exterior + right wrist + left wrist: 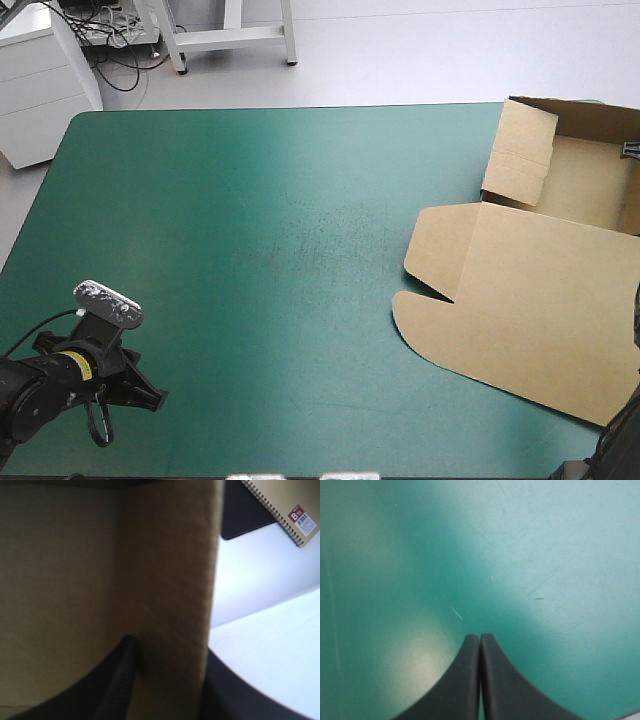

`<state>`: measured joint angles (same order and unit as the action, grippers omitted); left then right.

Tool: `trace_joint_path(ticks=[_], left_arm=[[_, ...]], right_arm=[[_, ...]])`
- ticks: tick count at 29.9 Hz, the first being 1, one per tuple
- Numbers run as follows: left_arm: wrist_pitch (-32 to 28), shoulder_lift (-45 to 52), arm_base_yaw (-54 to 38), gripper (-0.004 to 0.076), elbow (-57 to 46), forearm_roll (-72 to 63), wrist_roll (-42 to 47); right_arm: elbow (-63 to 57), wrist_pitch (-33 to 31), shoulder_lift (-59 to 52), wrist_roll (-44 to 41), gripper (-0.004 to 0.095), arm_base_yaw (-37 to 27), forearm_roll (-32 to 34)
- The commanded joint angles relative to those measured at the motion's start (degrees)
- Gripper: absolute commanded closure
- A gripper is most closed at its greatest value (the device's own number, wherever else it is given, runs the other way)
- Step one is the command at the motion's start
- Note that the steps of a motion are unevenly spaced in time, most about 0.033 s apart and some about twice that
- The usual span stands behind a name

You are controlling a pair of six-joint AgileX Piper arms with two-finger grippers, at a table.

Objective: Fold the box

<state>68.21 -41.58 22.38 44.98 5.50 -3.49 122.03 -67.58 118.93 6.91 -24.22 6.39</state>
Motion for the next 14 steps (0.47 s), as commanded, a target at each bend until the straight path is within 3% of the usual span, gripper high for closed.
trace_joint_path(ticks=[1,3,4,11,14], left_arm=[[-2.31,0.09,0.06,0.0756,1.38,-0.10,0.67],[-2.56,0.09,0.06,0.0756,1.38,-0.10,0.67],[-2.55,0.09,0.06,0.0756,1.38,-0.10,0.67],[-2.55,0.09,0.06,0.0756,1.38,-0.10,0.67],[-2.88,0.09,0.06,0.0756,1.38,-0.10,0.67]], right_arm=[[2.43,2.43,-3.90,0.07,0.0172,-0.43,-0.39],[2.43,2.43,-4.27,0.07,-0.0004,-0.43,-1.15],[2.43,2.43,-4.54,0.39,-0.0033,-0.43,-1.15],[2.43,0.52,-7.14,1.24,-0.0007,-0.43,-2.96],[2.43,-3.65,-8.23,5.24,0.0135,-0.43,-8.90]])
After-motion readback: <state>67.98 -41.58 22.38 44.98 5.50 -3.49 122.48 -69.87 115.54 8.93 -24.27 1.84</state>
